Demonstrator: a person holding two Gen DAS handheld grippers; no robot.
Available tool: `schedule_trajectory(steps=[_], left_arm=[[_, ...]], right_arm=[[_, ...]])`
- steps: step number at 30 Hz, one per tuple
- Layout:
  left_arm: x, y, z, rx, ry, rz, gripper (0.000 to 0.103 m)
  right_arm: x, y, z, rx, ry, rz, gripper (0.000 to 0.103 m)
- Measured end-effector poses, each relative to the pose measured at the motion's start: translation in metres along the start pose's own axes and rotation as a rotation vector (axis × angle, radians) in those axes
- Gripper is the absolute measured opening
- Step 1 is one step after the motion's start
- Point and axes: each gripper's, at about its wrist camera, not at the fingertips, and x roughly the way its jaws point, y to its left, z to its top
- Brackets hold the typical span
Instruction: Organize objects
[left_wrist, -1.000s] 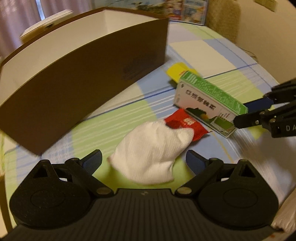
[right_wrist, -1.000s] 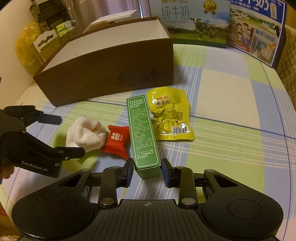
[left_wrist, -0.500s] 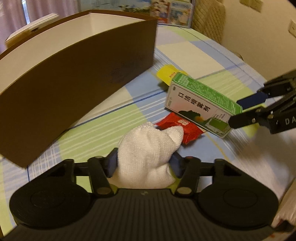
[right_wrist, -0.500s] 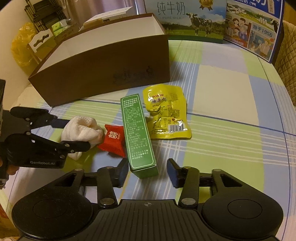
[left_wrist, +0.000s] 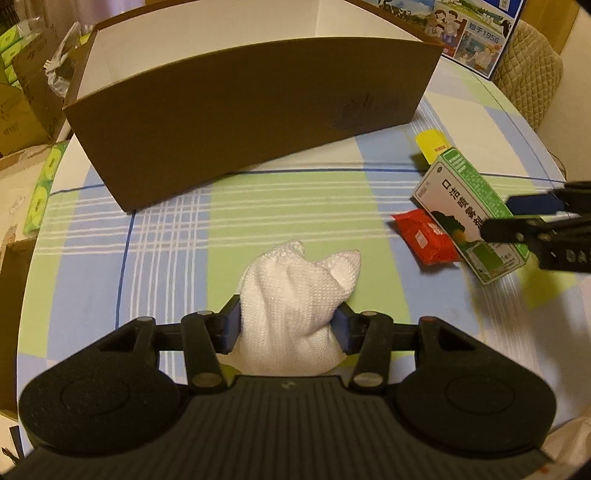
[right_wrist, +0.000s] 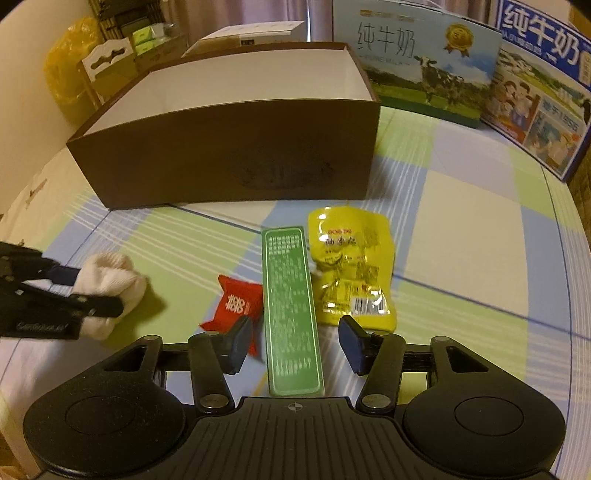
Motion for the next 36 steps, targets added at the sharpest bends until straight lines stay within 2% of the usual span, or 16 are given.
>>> schedule_trajectory(steps=[6, 11, 21, 30, 36], left_arm=[[0.004, -0.003, 0.003, 0.004, 0.001, -0.005, 0.053], [0.014, -0.009, 0.008, 0.014, 0.007, 0.012, 0.054], [0.016, -0.007, 0.011, 0.0, 0.01, 0.028, 0.047], [0.012, -0.004, 0.011, -0.014, 0.001, 0.02, 0.041], [-0.001, -0.004, 0.007, -0.03, -0.012, 0.016, 0.04]], right_arm=[[0.008, 0.0, 0.005, -0.034, 0.015, 0.001, 0.04], [0.014, 0.0, 0.007, -0.042, 0.03, -0.003, 0.039], [0.02, 0.004, 0.006, -0.058, 0.043, 0.0, 0.028], [0.015, 0.004, 0.005, -0.074, 0.025, 0.008, 0.027], [0.0, 0.003, 0.008, -0.066, -0.01, 0.026, 0.027]])
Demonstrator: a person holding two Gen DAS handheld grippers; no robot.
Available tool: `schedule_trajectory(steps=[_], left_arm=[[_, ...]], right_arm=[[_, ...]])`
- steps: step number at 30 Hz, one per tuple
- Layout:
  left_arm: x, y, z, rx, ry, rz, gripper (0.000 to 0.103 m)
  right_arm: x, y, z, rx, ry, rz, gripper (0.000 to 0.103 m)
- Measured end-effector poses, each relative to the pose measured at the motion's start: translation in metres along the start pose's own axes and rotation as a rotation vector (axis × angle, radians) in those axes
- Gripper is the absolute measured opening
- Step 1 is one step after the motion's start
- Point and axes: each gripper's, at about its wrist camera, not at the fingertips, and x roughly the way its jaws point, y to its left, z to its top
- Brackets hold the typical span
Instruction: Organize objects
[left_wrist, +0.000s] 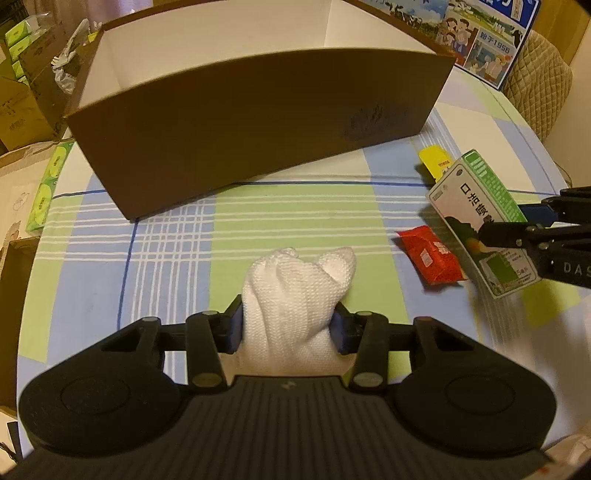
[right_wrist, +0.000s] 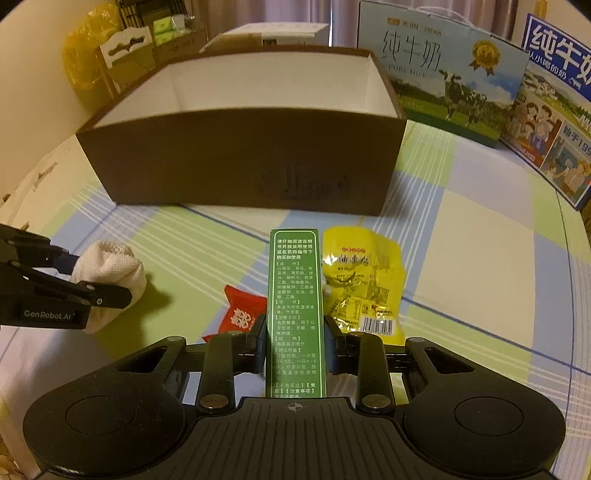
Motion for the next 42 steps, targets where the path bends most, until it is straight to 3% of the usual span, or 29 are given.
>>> schedule_trajectory(steps=[12, 26, 42], left_arm=[[-0.049, 0.007, 0.019, -0.024, -0.114, 0.019, 0.04], [-0.095, 0.02, 0.075, -0.002, -0.283, 0.065, 0.04], [-0.087, 0.036, 0.153, 0.025, -0.357, 0.108, 0.04]], right_arm=[[-0.038, 0.002, 0.024, 0.012, -0.089, 0.064, 0.027], [-0.062, 0.001, 0.096, -0.022, -0.227, 0.125, 0.027], [-0.049, -0.003, 0.183, -0.046, -0.322, 0.164, 0.027]])
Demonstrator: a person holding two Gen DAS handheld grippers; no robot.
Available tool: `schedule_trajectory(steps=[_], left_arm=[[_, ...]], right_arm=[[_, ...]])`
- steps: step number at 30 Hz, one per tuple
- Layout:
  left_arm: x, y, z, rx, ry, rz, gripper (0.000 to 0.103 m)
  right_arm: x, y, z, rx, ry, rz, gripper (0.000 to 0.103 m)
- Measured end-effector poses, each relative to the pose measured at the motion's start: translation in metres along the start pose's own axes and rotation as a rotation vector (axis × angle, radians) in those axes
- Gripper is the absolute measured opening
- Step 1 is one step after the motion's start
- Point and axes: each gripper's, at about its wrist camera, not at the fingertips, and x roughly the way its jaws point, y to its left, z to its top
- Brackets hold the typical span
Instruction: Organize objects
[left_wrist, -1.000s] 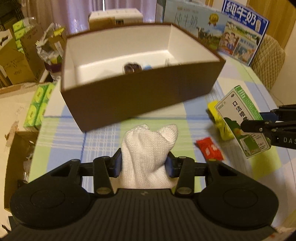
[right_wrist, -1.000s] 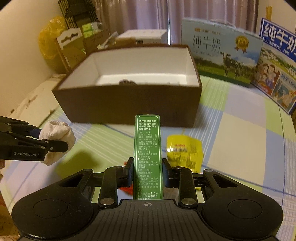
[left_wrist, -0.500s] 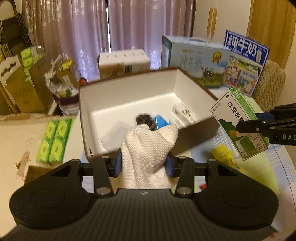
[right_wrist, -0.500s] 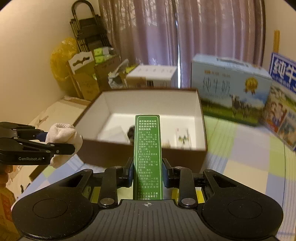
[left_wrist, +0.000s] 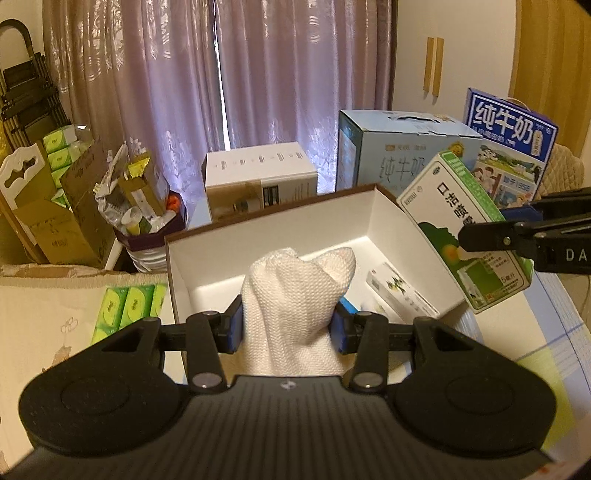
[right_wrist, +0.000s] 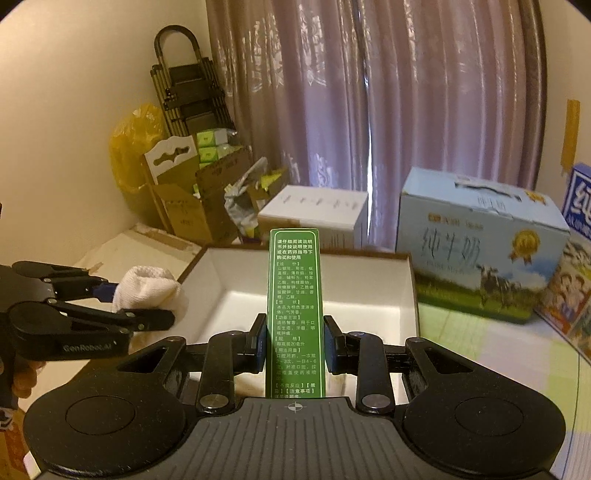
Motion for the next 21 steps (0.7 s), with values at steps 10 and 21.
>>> schedule_trajectory(steps=[10, 21], left_arm=[[0.049, 0.006, 0.025, 0.004, 0.032, 0.0, 0.04], [0.121, 0.015, 0.038, -0.028, 0.122, 0.014, 0.04]], right_arm=[[0.048, -0.013, 0.02, -0.001, 0.029, -0.007, 0.027], [0.112, -0.039, 0.024, 0.057, 0.102, -0.034, 0.027]])
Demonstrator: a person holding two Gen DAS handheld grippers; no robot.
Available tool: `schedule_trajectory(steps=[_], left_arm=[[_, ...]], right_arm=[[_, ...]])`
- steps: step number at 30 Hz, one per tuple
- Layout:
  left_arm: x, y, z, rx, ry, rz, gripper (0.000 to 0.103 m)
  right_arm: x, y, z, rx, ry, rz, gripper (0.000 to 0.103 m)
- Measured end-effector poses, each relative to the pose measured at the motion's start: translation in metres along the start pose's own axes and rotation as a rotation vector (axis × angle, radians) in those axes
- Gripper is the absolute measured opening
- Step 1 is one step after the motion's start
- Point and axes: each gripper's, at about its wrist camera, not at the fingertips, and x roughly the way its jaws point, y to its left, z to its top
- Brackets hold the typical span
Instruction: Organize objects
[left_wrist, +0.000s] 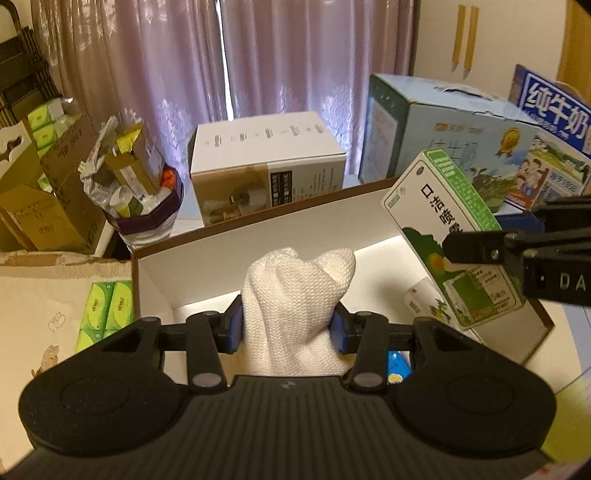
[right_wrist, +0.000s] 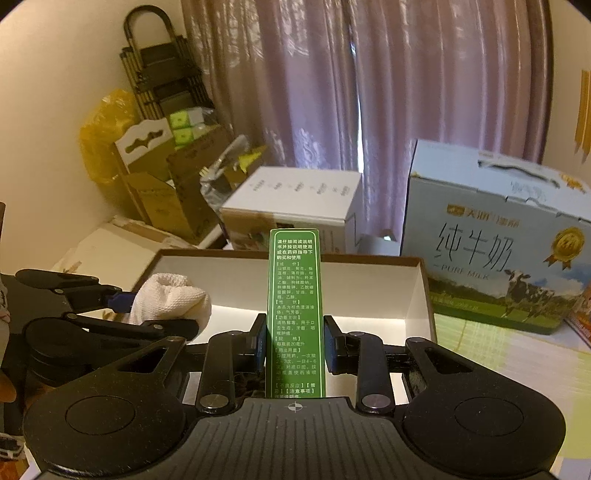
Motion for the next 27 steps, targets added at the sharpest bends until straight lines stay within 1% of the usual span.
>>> schedule_trajectory(steps=[5, 12, 21, 27], left_arm=[[0.027, 0.004, 0.009, -0.034, 0.03, -0.014, 0.04], [0.057, 0.002, 0.012, -0.039, 0.068, -0.009, 0.04], [0.08, 0.001, 0.016, -0.033, 0.094, -0.002, 0.04], [0.088, 0.001, 0.016, -0.03, 0.106, -0.006, 0.042]], right_arm=[[0.026, -0.008, 0.0, 0.007, 0.037, -0.021, 0.027], [0.05, -0.017, -0.002, 0.02, 0.068, -0.039, 0.027], [0.063, -0.022, -0.003, 0.033, 0.084, -0.047, 0.027], [0.066, -0.026, -0.002, 0.04, 0.085, -0.051, 0.027]])
